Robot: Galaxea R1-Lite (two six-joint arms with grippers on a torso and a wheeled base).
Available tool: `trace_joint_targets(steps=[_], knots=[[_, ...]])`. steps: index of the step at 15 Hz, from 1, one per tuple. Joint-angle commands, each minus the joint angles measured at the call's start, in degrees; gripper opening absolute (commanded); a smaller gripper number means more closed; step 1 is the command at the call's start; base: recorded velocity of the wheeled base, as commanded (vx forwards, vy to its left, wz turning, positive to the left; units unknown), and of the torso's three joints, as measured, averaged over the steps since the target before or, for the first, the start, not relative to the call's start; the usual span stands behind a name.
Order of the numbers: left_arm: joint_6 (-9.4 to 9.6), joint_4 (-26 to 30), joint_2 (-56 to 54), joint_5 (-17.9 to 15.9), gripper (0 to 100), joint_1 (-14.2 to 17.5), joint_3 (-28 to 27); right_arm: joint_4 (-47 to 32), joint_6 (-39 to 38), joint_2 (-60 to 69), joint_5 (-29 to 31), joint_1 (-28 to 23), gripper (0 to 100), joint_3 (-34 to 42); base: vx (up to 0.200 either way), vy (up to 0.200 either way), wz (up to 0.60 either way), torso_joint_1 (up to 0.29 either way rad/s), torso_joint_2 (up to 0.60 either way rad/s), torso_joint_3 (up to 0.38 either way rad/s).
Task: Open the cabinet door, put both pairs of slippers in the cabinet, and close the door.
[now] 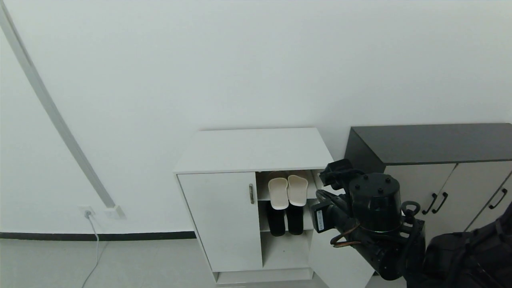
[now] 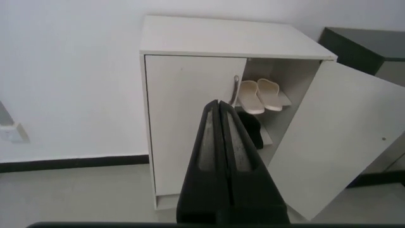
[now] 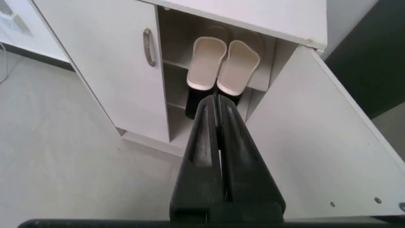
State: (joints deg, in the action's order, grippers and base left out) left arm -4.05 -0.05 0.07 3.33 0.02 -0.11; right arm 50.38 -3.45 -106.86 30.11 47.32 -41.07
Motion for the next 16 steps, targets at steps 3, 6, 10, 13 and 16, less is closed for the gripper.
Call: trace_joint_targets(steps=[3,6,10,13,16], knots=[[0.09,0.05,0.01,0.01,0,-0.02,0.02,0.07,1.16,-0.28,0.12,-2.15,0,-0.15,0.000,0.000,-0.40,0.006,0.00,0.003],[0.00,0.05,0.01,0.01,0,-0.02,0.02,2.79,1.87,-1.68,0.48,-2.76,0,0.03,0.000,0.000,0.00,0.000,0.00,0.000],[-0.26,0.05,0.01,0.01,0,-0.02,0.02,3.84,2.31,-1.95,0.48,-3.91,0,0.03,0.000,0.000,0.00,0.000,0.00,0.000],[-1.49,0.05,0.01,0.01,0,-0.02,0.02,3.84,2.31,-2.03,0.04,-4.78,0,-0.15,-0.067,0.000,0.00,0.001,0.00,0.001],[-1.49,-0.04,0.01,0.01,0,-0.02,0.02,3.93,2.31,-2.65,0.04,-4.78,0,-0.50,-0.133,0.000,0.00,0.003,0.00,-0.003]])
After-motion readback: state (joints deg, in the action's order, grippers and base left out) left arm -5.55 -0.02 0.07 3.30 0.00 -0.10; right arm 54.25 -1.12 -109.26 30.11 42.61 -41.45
